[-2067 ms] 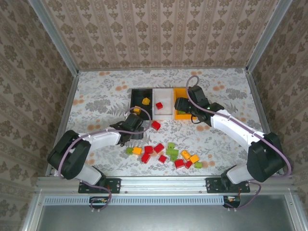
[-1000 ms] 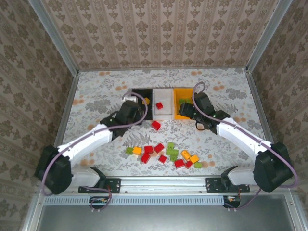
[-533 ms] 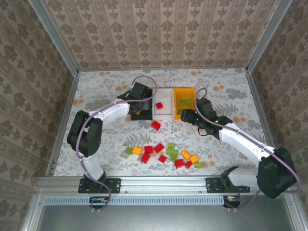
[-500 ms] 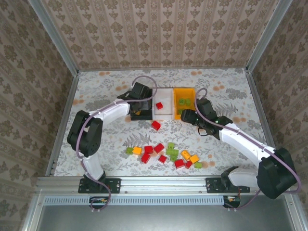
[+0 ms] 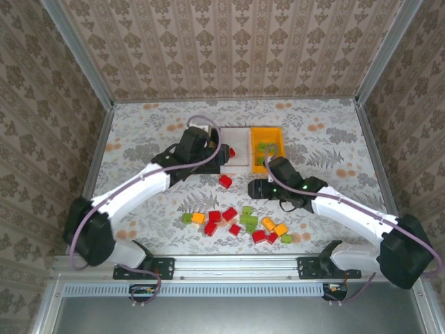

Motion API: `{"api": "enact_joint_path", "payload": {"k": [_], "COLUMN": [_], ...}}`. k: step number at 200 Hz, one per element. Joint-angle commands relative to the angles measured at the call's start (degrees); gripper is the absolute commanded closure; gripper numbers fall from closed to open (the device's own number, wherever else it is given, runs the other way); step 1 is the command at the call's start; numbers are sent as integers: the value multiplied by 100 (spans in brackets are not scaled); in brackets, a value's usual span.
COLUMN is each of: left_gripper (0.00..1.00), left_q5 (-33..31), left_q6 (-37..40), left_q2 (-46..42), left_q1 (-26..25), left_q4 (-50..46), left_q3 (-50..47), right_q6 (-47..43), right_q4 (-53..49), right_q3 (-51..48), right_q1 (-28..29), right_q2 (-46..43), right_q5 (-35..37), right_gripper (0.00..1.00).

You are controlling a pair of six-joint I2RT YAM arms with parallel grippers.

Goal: Sort the legos into containers by color

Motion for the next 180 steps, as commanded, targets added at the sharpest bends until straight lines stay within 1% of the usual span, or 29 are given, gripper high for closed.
{"api": "enact_joint_path", "payload": {"k": [1,22,42,64,82,119,156,180], "left_gripper": [0,0,0,0,0,0,0,0], "left_q5": [-103,-346,-414,-543,-602,-634,-653,-670], "left_q6": [-289,-465,-640,-799,-893,-907,-887,-847], "left_q2": [-643,-1353,-1884,-2320,-2519,-2615,-2539,-2526], "left_q1": [-189,-340,-377,-396,-402,-400,-393,-390], "left_q4": [44,-1,-82,-202,-250,-301,-275,-298], "left_q3": [-734,-1392,-1881,-2261,-2433,-2540,-2546,-2532], "right_q6": [8,219,335,433,508,518,502,439], "right_q4": [-107,186,351,454,414,343,375,261], "right_q3": [-136,-85,40,138,179,162,132,157], "right_q1": [352,660,904,1003,1015,1002,959,943], "right_q2": [443,871,1358,1665,1794,1877,1885,1613], "right_q5": [-118,8,199,301,444,703,804,859], "right_gripper": [26,26,26,28,31,41,61,68]}}
